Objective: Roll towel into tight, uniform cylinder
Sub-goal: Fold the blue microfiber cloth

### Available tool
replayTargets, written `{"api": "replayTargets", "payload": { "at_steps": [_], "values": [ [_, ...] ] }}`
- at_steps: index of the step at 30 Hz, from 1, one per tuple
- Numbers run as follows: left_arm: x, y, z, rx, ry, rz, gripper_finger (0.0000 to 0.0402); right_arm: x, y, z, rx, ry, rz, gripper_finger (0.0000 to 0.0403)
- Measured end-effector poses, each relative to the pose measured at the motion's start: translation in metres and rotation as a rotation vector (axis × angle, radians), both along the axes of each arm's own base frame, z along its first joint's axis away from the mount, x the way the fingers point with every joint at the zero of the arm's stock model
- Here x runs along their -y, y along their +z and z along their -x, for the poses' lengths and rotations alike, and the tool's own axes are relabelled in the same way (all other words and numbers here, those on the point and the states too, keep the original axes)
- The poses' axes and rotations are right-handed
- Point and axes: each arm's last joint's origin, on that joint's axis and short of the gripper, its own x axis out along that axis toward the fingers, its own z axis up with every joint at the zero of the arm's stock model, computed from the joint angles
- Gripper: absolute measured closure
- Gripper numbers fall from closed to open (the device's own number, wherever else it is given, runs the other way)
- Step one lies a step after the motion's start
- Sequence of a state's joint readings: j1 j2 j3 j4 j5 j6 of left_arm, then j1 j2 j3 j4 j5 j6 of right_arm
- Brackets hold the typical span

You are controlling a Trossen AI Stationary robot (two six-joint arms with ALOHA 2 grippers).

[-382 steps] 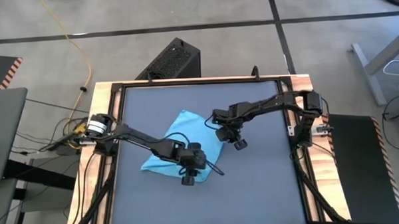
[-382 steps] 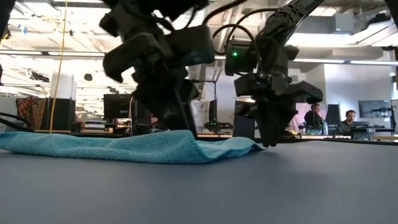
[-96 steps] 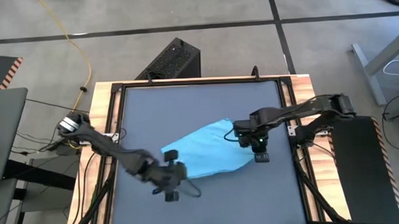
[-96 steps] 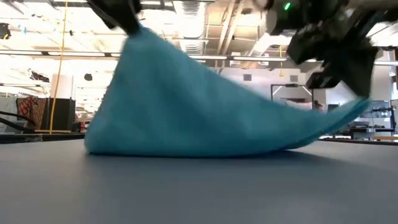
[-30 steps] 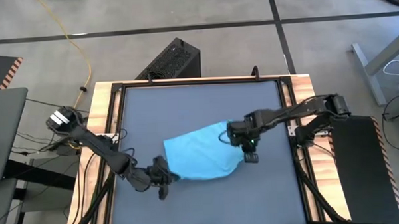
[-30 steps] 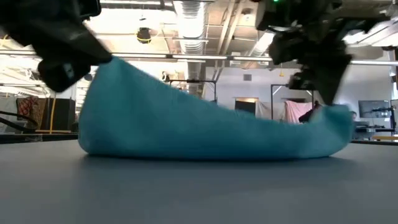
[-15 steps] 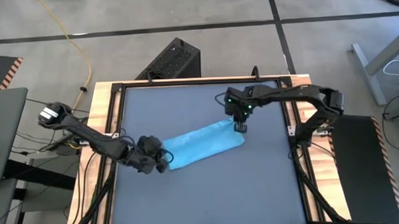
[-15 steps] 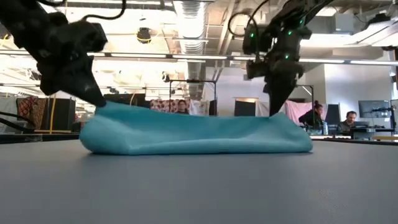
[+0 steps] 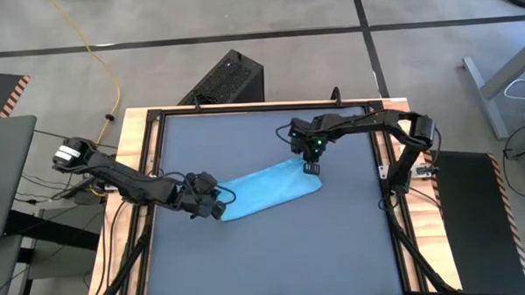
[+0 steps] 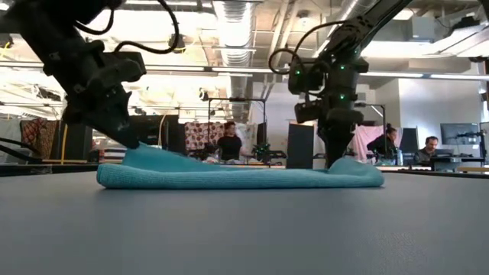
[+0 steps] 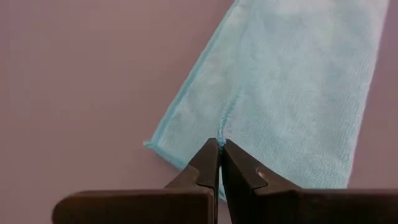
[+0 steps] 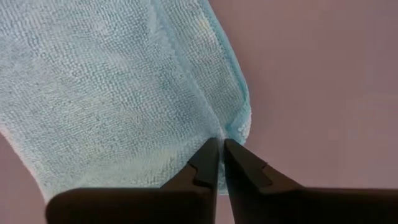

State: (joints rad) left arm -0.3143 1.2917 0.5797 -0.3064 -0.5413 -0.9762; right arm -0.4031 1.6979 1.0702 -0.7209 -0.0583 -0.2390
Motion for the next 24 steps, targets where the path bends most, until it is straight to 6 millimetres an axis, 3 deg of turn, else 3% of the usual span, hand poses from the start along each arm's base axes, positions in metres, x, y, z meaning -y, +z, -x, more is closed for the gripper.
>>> {"api": "replayTargets", "payload": {
  "at_steps": [13, 24],
  "values": [
    [-0.003, -0.006, 0.006, -0.104, -0.019, 0.064, 0.0401, 0.017, 0.025, -0.004, 0.026, -0.049, 0.020, 0.0341],
    [0.004, -0.002, 0.003, -0.041, -0.052, 0.025, 0.0401, 0.004, 0.018, -0.011, 0.079, -0.010, -0.026, 0.0341]
  ]
}}
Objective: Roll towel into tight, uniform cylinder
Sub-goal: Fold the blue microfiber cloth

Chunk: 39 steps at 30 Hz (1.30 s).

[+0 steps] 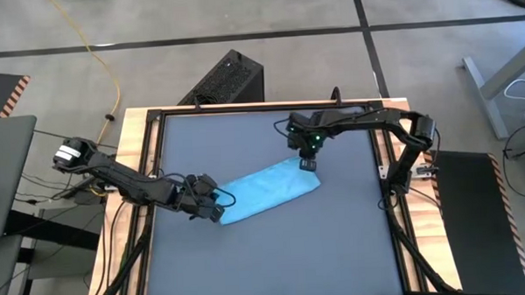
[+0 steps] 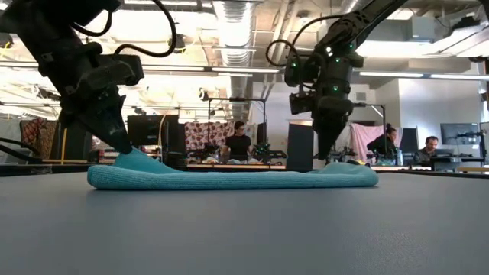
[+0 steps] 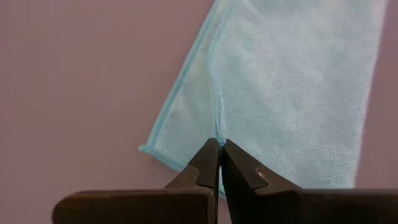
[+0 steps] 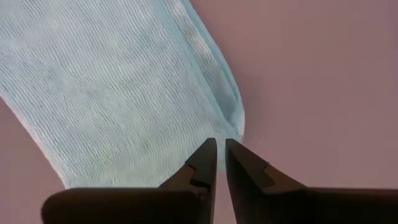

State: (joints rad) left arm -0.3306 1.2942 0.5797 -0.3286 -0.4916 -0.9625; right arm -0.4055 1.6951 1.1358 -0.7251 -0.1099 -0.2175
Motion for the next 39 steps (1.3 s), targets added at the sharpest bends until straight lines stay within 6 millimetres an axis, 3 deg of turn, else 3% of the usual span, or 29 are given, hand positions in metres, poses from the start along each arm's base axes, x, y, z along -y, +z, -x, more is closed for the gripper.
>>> {"api": "replayTargets", "payload": {
  "at_steps": [7, 18, 31, 39],
  "values": [
    [0.002, 0.000, 0.000, -0.009, -0.022, 0.013, 0.0401, 0.002, 0.000, -0.015, 0.117, 0.013, 0.050, 0.0341],
    [0.000, -0.003, 0.005, -0.056, 0.013, 0.007, 0.0401, 0.015, -0.040, -0.018, -0.001, -0.025, -0.001, 0.0342],
    [-0.002, -0.006, 0.011, -0.096, 0.079, 0.028, 0.0401, 0.015, -0.022, -0.015, 0.044, -0.043, 0.025, 0.0345],
    [-0.003, -0.005, 0.011, -0.086, 0.092, 0.003, 0.0401, 0.018, -0.024, -0.017, 0.067, -0.058, 0.032, 0.0345]
  ]
}}
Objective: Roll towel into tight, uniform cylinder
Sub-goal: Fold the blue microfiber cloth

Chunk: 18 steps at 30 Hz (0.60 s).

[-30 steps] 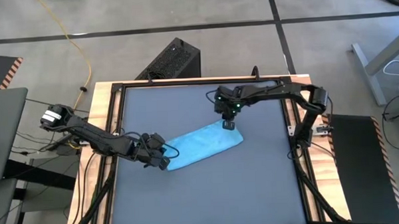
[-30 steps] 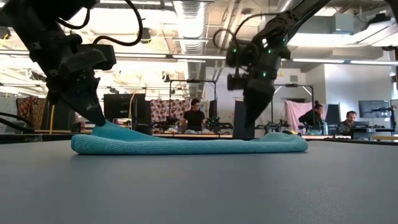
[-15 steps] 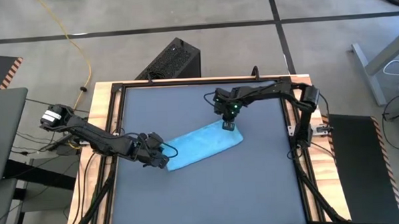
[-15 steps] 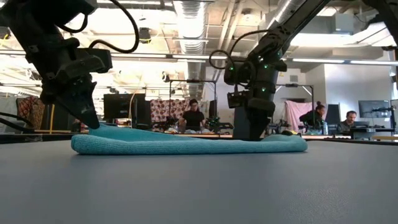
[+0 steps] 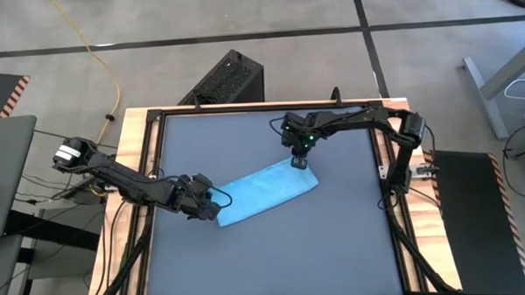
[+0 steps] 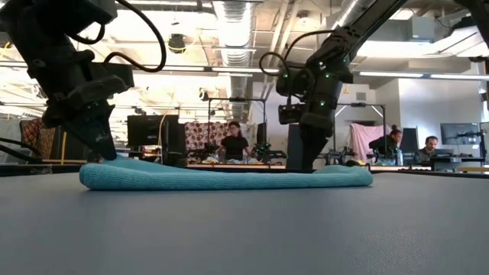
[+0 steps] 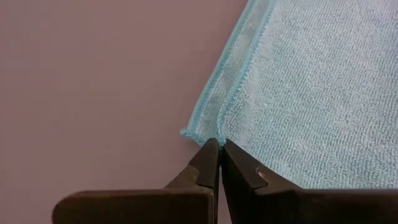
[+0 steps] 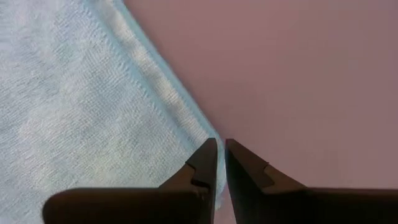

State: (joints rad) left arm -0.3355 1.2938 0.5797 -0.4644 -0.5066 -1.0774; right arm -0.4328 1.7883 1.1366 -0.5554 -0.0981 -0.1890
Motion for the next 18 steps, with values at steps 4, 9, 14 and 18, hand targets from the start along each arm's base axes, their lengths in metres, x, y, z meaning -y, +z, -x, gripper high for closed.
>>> {"api": "replayTargets", "payload": {
  "at_steps": [4, 9, 14, 18],
  "values": [
    [-0.0005, 0.0004, -0.0003, 0.007, 0.004, -0.021, 0.0401, 0.0026, 0.0020, -0.0032, 0.026, -0.019, 0.047, 0.0345],
    [-0.0006, 0.0004, -0.0003, 0.008, 0.005, -0.025, 0.0401, 0.0046, 0.0016, -0.0017, 0.020, -0.026, 0.048, 0.0345],
    [-0.0007, 0.0005, -0.0003, 0.009, 0.007, -0.030, 0.0401, 0.0023, 0.0018, -0.0029, 0.034, -0.002, 0.023, 0.0345],
    [-0.0008, 0.0005, -0.0003, 0.011, 0.011, -0.028, 0.0401, 0.0013, 0.0019, -0.0033, 0.049, 0.013, -0.010, 0.0345]
  ]
}}
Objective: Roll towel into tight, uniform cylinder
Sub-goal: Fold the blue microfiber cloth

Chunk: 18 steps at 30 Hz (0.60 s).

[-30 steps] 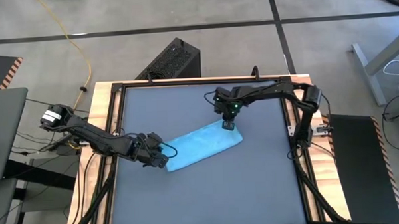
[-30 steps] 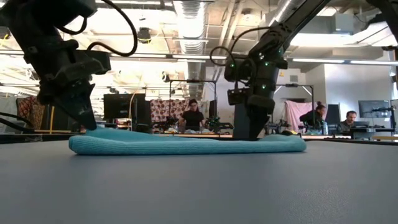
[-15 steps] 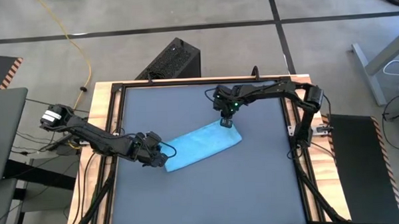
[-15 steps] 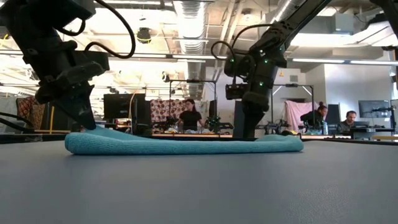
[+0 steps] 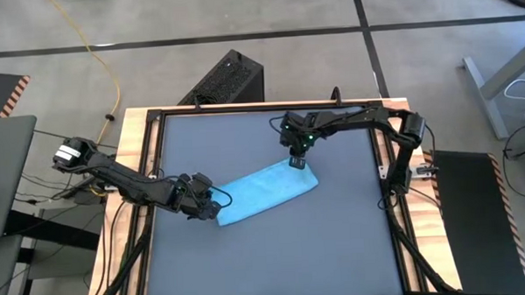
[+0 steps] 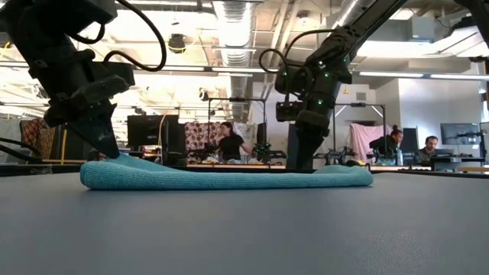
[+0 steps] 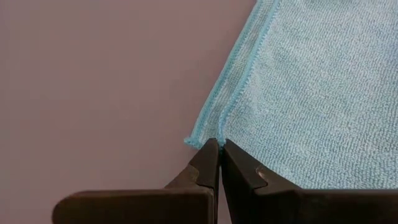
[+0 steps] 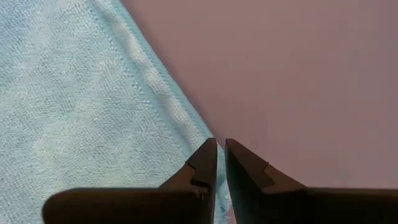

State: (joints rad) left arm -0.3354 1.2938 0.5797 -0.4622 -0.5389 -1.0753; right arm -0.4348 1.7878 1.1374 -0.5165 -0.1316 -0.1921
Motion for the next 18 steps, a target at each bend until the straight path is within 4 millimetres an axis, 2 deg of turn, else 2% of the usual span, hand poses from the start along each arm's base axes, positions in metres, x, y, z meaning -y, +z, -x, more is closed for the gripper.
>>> {"api": "replayTargets", "payload": {
  "at_steps": [6, 14, 18],
  "values": [
    [0.000, 0.000, 0.000, 0.005, 0.011, -0.006, 0.0401, 0.002, -0.002, 0.003, -0.009, -0.009, -0.004, 0.0353],
    [-0.004, -0.003, 0.010, -0.068, 0.081, -0.024, 0.0401, 0.002, -0.021, 0.016, -0.051, -0.027, -0.024, 0.0373],
    [-0.004, -0.004, 0.011, -0.080, 0.078, -0.027, 0.0401, 0.002, -0.022, 0.018, -0.062, -0.047, -0.016, 0.0382]
  ]
}}
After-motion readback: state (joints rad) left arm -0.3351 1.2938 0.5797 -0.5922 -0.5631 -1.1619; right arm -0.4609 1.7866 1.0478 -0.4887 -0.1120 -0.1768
